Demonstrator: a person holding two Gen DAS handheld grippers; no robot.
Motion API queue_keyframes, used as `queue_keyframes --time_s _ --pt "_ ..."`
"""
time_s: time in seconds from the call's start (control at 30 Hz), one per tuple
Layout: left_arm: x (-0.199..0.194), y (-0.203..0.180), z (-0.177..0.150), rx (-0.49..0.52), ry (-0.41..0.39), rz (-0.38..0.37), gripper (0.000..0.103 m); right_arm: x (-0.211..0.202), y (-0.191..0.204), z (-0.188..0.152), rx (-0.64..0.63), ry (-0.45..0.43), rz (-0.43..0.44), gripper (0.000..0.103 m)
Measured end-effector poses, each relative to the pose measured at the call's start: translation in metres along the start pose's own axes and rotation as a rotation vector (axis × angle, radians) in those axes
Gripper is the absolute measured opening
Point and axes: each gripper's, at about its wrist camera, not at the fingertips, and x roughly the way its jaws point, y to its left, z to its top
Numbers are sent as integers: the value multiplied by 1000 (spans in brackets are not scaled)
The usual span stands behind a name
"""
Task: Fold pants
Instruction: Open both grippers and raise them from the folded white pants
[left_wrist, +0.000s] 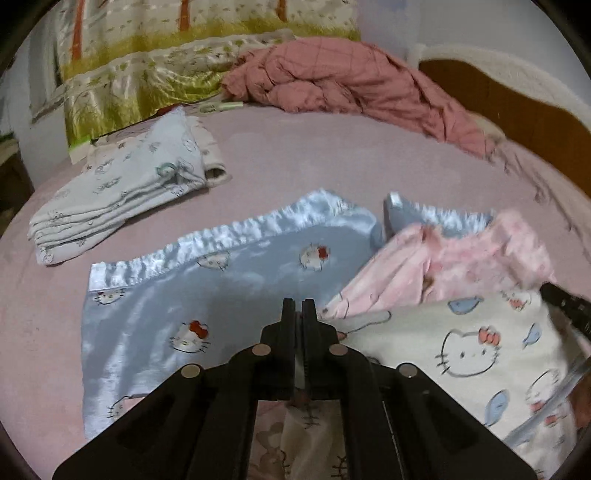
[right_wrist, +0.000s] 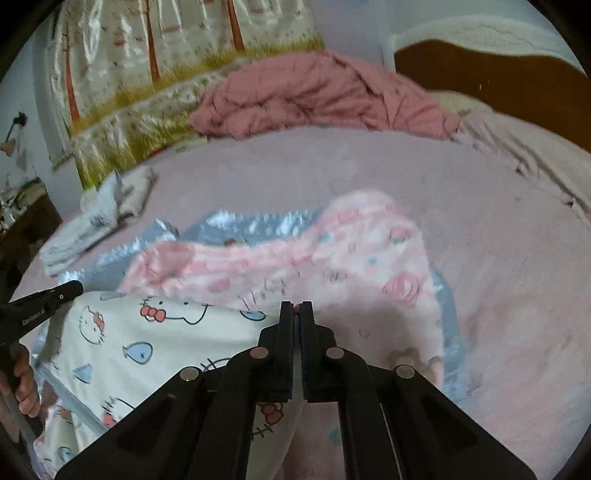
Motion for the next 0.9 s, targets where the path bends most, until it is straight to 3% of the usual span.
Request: queue_keyframes --time_s 0.1,0.17,0.23,0.37,0.53,0.63,0.73,0.83,0.9 --pt "-6 -6 -4 35 -17 -10 8 -1 -7 1 13 17 34 3" --pt "-29 -5 -5 29 -68 -30 30 -21 -14 2 22 -39 44 13" --pt "-62 -8 -9 53 -135 -36 35 -43 -17 0 16 -83 65 37" --pt "-136 -21 -35 140 -266 14 39 -107 -15 -20 -67 -180 124 38" --pt "-197 -31 -85 103 -358 53 41 -159 -4 -53 -92 -234 200 38" --pt "-214 -34 -112 66 -401 73 42 -175 6 -77 -76 -278 234 38" --pt "-223 -41 -141 61 -433 112 46 -186 25 -107 -160 -344 176 38" --pt "-222 -46 -166 70 -401 108 50 -188 36 -134 -236 -315 151 38" --pt "-220 -52 -181 101 -404 136 61 -188 39 -148 -282 -284 139 38"
